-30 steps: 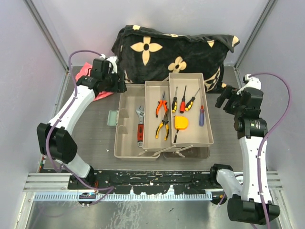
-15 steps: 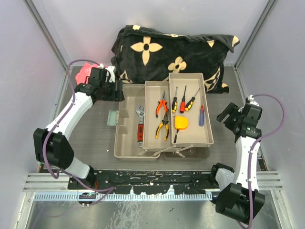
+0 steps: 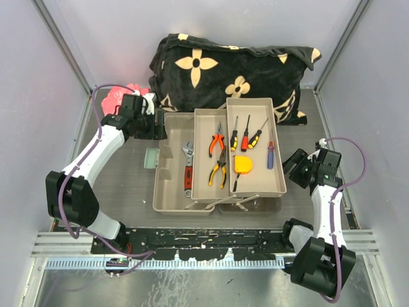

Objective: Pack the tool kit

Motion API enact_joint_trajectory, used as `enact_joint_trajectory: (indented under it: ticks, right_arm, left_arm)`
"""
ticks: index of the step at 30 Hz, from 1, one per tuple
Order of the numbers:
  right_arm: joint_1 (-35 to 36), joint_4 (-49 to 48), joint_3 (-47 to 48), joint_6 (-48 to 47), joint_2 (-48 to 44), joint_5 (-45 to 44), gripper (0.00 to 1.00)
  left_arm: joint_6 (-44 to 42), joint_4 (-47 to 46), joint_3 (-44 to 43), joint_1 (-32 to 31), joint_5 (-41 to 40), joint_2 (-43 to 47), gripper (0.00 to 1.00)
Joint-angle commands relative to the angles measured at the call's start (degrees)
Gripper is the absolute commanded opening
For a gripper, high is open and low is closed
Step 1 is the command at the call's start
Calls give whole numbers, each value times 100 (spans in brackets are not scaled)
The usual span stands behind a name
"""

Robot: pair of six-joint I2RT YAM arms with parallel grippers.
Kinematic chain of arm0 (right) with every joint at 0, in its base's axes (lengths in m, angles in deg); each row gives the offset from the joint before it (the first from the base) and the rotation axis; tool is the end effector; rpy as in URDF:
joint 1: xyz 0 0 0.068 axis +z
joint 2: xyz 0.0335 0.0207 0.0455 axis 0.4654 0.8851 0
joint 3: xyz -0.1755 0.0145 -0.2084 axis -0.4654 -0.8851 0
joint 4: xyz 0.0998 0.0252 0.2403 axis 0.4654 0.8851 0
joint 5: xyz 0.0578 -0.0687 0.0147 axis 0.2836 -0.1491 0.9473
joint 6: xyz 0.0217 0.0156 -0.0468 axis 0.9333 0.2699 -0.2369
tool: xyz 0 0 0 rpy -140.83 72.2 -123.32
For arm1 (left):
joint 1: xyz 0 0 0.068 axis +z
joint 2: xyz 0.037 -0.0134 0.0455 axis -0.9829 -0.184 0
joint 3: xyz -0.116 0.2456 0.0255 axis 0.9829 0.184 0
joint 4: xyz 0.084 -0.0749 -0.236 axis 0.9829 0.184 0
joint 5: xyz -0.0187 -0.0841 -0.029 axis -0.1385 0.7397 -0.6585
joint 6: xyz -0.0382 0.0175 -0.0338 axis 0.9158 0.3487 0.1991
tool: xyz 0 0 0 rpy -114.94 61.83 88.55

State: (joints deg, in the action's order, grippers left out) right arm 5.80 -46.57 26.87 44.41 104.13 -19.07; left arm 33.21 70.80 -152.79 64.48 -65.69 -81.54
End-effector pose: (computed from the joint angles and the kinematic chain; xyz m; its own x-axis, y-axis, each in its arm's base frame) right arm 0.1706 -0.0537 0.2189 -0.6251 0.5924 -0.5082 0.3406 0.7929 0.5053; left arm 0.3186 -0.0906 0.3041 -0.7777 0.0064 -0.6286 0.2056 0.9475 -0.2448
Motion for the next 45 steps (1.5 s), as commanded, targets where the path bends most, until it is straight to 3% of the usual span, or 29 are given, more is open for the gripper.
enact_joint_trajectory:
  ticks: [1,12,21,32,36,42,45]
  right_arm:
    - [14,-71,270,19,-238,214,69]
    - [21,351,449,-29,-628,492,69]
    - [133,-147,93,110,164,835,65]
    - [1058,-760,-121,333,907,-108,59]
    - [1451,-853,-128,409,991,-542,43]
    - [1817,-870,-38,543,898,-1299,5]
    - [1922,-702,121,506,789,-1685,1]
  left_arm:
    - [-23,-211,87,45,153,322,69]
    - [15,-217,160,55,302,274,68]
    - [86,-166,52,55,394,108,68]
    - [109,-146,37,57,412,55,67]
    - [119,-155,82,58,413,36,67]
    - [117,-147,88,71,410,44,67]
    - [127,-138,103,87,433,68,67]
